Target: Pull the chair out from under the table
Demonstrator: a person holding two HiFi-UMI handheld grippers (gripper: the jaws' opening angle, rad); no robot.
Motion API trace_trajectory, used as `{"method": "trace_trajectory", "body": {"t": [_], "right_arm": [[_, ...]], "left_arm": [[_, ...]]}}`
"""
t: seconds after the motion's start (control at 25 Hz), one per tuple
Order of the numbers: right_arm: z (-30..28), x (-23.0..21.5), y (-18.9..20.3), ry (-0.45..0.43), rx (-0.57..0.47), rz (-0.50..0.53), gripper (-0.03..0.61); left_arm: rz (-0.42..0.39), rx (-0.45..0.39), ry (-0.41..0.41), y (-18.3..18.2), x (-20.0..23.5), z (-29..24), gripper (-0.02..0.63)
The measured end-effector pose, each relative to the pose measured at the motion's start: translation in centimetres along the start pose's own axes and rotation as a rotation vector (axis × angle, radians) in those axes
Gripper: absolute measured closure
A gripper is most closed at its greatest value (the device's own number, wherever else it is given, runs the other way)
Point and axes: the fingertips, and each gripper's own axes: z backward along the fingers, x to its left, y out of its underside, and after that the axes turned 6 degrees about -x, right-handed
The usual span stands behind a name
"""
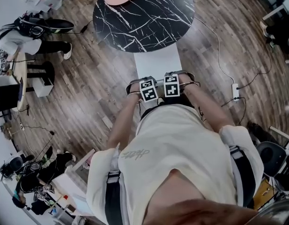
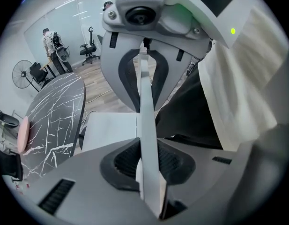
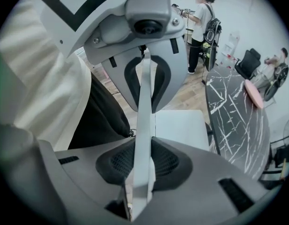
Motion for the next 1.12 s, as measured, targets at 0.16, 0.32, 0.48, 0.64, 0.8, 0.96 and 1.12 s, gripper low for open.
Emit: {"method": "trace_trajectory", "body": {"t": [0.16, 0.32, 0.48, 0.64, 0.8, 0.96, 1.12], "right_arm": [[0.0, 2.1, 0.0, -0.004, 0.006, -0.009, 0.489], [-0.1, 3.8, -0.3, 0.005, -0.013, -0.028, 0.491], [-0.3, 6.4, -0.2, -0.015, -0.011, -0.042, 0.488], [-0.3, 7.9, 0.0, -0.009, -0.003, -0.040, 0.488], [-0.3, 9.8, 0.2, -0.023, 0.002, -0.033, 0.488], [-0.4, 11.4, 0.3, -0.022, 0.003, -0.023, 0.488], [-0.3, 13.3, 0.4, -0.027, -0.004, -0.018, 0.489]], "left_arm": [[-0.006, -0.012, 0.012, -0.2, -2.1, -0.1, 0.523], [-0.027, -0.026, 0.017, 0.0, -3.8, 0.1, 0.523], [-0.038, -0.016, 0.048, 0.1, -6.4, -0.1, 0.523], [-0.031, -0.029, 0.050, -0.1, -7.8, -0.1, 0.522], [-0.023, -0.026, 0.059, -0.3, -9.8, -0.4, 0.522], [-0.011, -0.020, 0.057, -0.3, -11.5, -0.5, 0.522], [0.019, -0.022, 0.058, -0.5, -13.5, -0.6, 0.520]]}}
